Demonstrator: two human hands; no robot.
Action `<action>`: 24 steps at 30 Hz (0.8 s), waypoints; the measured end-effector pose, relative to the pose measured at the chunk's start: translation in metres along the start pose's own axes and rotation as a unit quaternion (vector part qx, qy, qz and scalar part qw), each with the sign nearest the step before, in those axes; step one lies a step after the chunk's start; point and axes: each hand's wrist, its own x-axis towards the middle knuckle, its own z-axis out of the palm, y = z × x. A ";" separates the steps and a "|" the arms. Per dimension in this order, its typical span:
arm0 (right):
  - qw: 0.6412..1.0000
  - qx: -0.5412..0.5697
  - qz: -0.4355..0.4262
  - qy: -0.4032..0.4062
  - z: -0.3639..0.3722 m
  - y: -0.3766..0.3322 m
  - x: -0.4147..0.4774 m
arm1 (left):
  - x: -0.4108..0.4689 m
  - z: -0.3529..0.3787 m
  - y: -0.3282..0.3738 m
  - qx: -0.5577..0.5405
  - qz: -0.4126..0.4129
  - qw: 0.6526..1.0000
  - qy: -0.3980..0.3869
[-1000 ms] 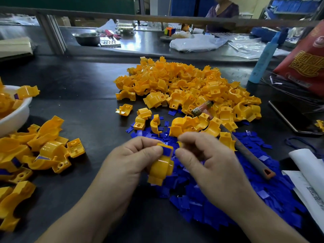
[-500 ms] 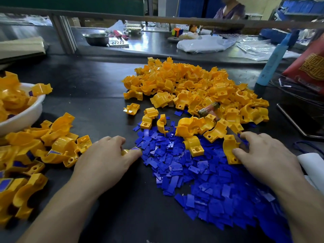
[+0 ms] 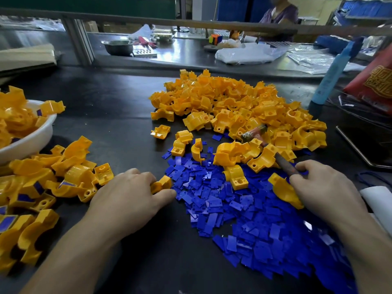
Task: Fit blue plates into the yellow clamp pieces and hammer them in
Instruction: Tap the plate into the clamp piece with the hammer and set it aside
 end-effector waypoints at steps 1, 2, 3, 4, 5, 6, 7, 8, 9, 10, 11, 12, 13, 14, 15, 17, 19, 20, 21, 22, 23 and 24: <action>1.000 0.007 0.000 0.000 0.000 0.001 0.000 | 0.000 0.000 0.001 0.005 0.006 1.000 0.004; 1.000 0.016 -0.001 -0.001 0.000 0.001 0.001 | -0.001 0.001 0.002 0.012 0.013 1.000 0.010; 1.000 0.028 -0.003 0.000 0.000 0.001 0.001 | -0.002 0.001 0.003 0.019 0.018 0.999 0.019; 0.999 0.044 -0.007 0.004 0.000 0.001 0.001 | -0.002 0.002 0.005 0.022 0.020 0.999 0.032; 0.998 0.068 -0.012 0.010 -0.001 0.000 0.000 | -0.002 0.002 0.006 0.021 0.020 0.998 0.047; 0.995 0.101 -0.018 0.019 -0.001 0.000 0.000 | -0.002 0.003 0.007 0.016 0.017 0.998 0.060; 0.989 0.143 -0.022 0.028 -0.002 -0.001 -0.001 | -0.001 0.003 0.007 0.010 0.011 0.998 0.069; 0.981 0.191 -0.025 0.034 -0.003 -0.002 -0.002 | 0.000 0.003 0.006 0.005 0.004 0.997 0.074; 0.969 0.244 -0.023 0.036 -0.004 -0.003 -0.003 | 0.001 0.004 0.006 0.002 -0.003 0.997 0.078; 0.955 0.294 -0.018 0.033 -0.005 -0.004 -0.004 | 0.001 0.004 0.006 0.001 -0.007 0.997 0.080; 0.942 0.335 -0.011 0.029 -0.005 -0.004 -0.004 | 0.001 0.006 0.007 0.001 -0.007 0.997 0.083; 0.931 0.365 -0.006 0.027 -0.005 -0.005 -0.004 | 0.001 0.008 0.009 0.003 -0.003 0.996 0.086; 0.923 0.385 -0.002 0.027 -0.005 -0.006 -0.004 | 0.000 0.010 0.012 0.007 0.004 0.996 0.091; 0.915 0.403 0.000 0.026 -0.005 -0.007 -0.004 | 0.000 0.013 0.014 0.010 0.010 0.995 0.096; 0.908 0.418 0.000 0.025 -0.005 -0.008 -0.005 | -0.001 0.014 0.016 0.008 0.013 0.995 0.100; 0.899 0.437 -0.002 0.023 -0.005 -0.010 -0.006 | 0.000 0.014 0.015 -0.012 0.006 0.994 0.106; 0.894 0.447 -0.003 0.026 -0.006 -0.010 -0.007 | 0.001 0.011 0.012 -0.026 -0.004 0.994 0.107; 0.892 0.450 -0.004 0.026 -0.006 -0.011 -0.008 | 0.001 0.010 0.011 -0.028 -0.006 0.994 0.108; 0.891 0.454 -0.004 0.026 -0.006 -0.011 -0.008 | 0.001 0.009 0.011 -0.029 -0.004 0.994 0.108; 0.889 0.456 -0.005 0.024 -0.007 -0.012 -0.009 | 0.001 0.009 0.012 -0.029 -0.002 0.994 0.108; 0.889 0.458 -0.006 0.023 -0.007 -0.012 -0.009 | 0.000 0.008 0.014 -0.028 0.000 0.994 0.109; 0.888 0.460 -0.007 0.021 -0.007 -0.013 -0.010 | -0.001 0.007 0.016 -0.025 0.004 0.994 0.110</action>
